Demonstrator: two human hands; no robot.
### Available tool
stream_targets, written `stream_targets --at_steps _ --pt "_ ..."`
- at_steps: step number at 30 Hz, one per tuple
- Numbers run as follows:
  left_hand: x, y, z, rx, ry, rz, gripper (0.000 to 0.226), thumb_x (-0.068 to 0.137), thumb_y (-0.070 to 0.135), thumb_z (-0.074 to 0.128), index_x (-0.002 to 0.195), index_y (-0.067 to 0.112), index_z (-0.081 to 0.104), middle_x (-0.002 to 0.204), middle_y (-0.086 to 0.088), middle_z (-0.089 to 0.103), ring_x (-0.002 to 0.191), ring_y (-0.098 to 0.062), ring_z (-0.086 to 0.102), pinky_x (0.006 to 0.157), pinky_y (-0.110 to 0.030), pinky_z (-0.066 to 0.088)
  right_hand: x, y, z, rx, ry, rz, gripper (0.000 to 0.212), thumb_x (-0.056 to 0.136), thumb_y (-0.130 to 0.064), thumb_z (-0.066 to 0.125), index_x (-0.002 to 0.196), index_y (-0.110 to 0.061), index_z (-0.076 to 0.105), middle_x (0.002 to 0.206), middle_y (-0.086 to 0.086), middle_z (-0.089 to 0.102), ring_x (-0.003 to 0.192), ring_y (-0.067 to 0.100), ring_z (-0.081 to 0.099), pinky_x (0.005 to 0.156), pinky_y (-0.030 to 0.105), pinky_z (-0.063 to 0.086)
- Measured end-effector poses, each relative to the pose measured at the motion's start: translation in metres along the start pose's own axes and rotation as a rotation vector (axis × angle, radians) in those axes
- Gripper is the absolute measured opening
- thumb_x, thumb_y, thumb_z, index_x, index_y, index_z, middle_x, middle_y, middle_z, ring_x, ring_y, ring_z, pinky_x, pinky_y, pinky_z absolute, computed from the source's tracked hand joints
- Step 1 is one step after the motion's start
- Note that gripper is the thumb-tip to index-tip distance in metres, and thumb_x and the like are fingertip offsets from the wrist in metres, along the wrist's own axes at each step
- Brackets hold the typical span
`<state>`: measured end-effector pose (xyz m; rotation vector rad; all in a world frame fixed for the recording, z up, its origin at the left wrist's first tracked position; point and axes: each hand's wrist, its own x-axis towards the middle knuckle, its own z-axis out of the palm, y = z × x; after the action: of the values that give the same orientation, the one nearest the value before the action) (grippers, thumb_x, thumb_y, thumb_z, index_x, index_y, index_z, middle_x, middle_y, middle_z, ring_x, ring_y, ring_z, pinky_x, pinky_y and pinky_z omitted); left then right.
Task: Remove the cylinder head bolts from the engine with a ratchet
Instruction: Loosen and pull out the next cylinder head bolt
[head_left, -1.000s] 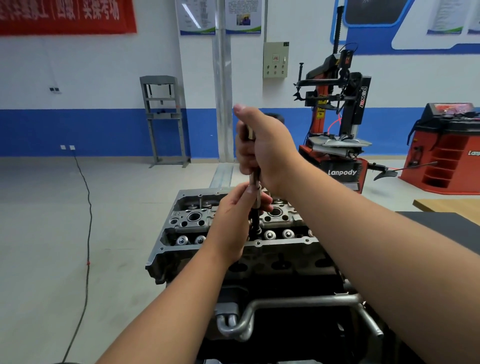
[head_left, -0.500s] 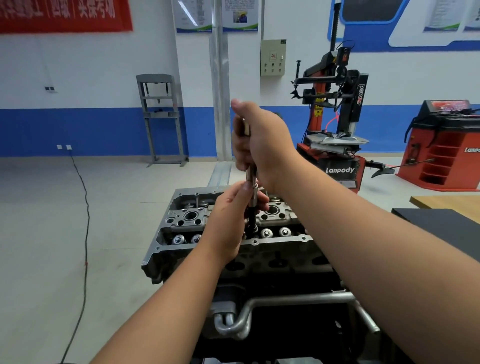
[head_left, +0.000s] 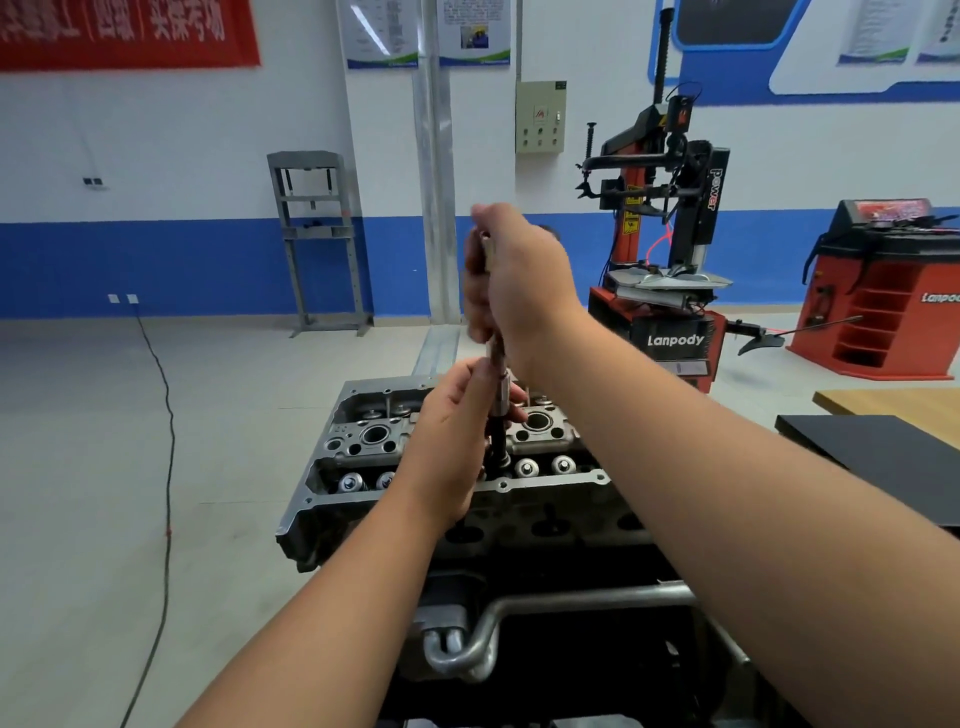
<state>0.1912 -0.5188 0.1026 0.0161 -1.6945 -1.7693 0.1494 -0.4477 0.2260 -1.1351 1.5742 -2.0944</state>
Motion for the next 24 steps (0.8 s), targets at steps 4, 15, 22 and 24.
stream_targets --at_steps 4,15,22,24 --pt "0.0 0.001 -0.001 -0.018 -0.013 -0.032 0.049 0.084 0.066 0.058 0.093 0.021 0.074 0.09 -0.006 0.073 0.082 -0.018 0.066 0.085 -0.037 0.05 0.002 -0.005 -0.005 0.028 -0.139 0.093 0.039 0.096 -0.035 0.052 0.062 -0.02 0.042 0.052 -0.002 0.027 0.046 0.016 0.02 0.049 0.029 0.022" --pt "0.003 -0.005 0.0 -0.006 0.09 0.03 0.014 0.074 0.045 0.08 0.072 0.035 0.069 0.071 0.004 0.064 0.071 -0.026 0.045 0.062 -0.037 0.04 -0.008 0.005 0.016 -0.072 0.228 -0.154 0.033 0.088 -0.026 0.044 0.057 -0.015 0.046 0.05 -0.003 0.036 0.047 0.014 0.03 0.051 0.031 0.027" --pt "-0.001 0.001 -0.001 0.063 -0.031 -0.025 0.036 0.09 0.063 0.056 0.088 0.033 0.076 0.092 0.001 0.074 0.084 -0.013 0.067 0.085 -0.035 0.049 -0.001 0.001 -0.01 0.058 -0.082 -0.004 0.039 0.095 -0.032 0.054 0.059 -0.021 0.043 0.048 -0.006 0.032 0.043 0.015 0.024 0.047 0.027 0.025" --pt "-0.001 0.002 -0.001 0.054 -0.009 -0.005 0.031 0.1 0.051 0.058 0.085 0.031 0.076 0.082 0.004 0.072 0.078 -0.01 0.065 0.079 -0.029 0.051 -0.007 0.007 -0.001 0.011 0.087 -0.068 0.035 0.095 -0.035 0.055 0.067 -0.019 0.044 0.053 -0.005 0.038 0.046 0.014 0.03 0.051 0.032 0.029"
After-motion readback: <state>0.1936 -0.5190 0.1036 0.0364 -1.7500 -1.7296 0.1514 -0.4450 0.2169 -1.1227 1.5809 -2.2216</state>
